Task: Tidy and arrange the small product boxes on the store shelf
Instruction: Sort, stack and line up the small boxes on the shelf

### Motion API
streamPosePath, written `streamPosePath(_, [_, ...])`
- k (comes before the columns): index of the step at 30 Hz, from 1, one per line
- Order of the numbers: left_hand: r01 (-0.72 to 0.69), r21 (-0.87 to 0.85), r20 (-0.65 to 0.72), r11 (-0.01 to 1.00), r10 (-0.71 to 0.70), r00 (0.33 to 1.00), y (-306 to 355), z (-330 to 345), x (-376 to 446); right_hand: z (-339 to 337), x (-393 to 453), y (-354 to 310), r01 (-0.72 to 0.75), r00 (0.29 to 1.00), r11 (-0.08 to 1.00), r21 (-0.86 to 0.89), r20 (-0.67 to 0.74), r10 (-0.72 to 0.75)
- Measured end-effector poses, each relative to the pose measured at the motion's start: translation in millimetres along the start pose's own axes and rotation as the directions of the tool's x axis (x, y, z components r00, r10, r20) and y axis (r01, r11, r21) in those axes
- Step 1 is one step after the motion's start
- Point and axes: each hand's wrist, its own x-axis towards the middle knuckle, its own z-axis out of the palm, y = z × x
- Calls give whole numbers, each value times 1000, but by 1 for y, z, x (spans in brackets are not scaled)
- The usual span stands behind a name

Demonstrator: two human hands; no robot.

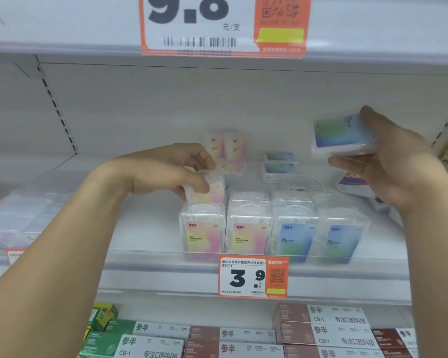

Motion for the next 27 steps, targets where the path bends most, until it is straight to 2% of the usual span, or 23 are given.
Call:
streamPosePath(5, [61, 129, 170, 990, -83, 982, 0, 5, -2, 2, 1, 4, -7, 999, 995, -103, 34, 11])
streamPosePath(10, [88, 181, 134, 980, -113, 985, 9, 12, -3, -1, -1, 7, -18, 996, 973, -230, 76, 36])
streamPosePath(12, [101, 311, 80, 945, -132, 988, 17, 14, -6, -5, -2, 6, 1, 999, 953, -303, 49, 14])
streamPosePath(13, [104, 424, 5, 900, -117, 993, 23, 16, -6, -7, -3, 5, 24, 1000, 941, -337, 11, -21])
streamPosePath(15, [69, 611, -187, 789, 59, 981, 38, 30, -2, -14, -4, 1, 74, 990, 890, -451, -76, -121])
streamPosePath(16, [8, 631, -250, 776, 193, 949, 47, 41, 1, -19, -5, 0, 89, 983, 849, -521, -90, -158])
streamPosePath(18, [-152, 602, -278, 784, 384, 880, 60, 65, 7, -28, -6, -2, 85, 989, 785, -613, -42, -140])
streamPosePath(20, [-220, 614, -208, 758, 425, 881, 67, 86, 13, -36, -5, 0, 61, 998, 778, -626, 35, -50])
streamPosePath(23, [-183, 621, -72, 762, 288, 955, 71, 101, 19, -42, -4, 8, 98, 993, 808, -581, 110, -41])
streamPosePath(27, [-150, 667, 25, 730, 178, 984, 72, 105, 21, -50, -3, 15, 59, 973, 824, -563, 218, 79])
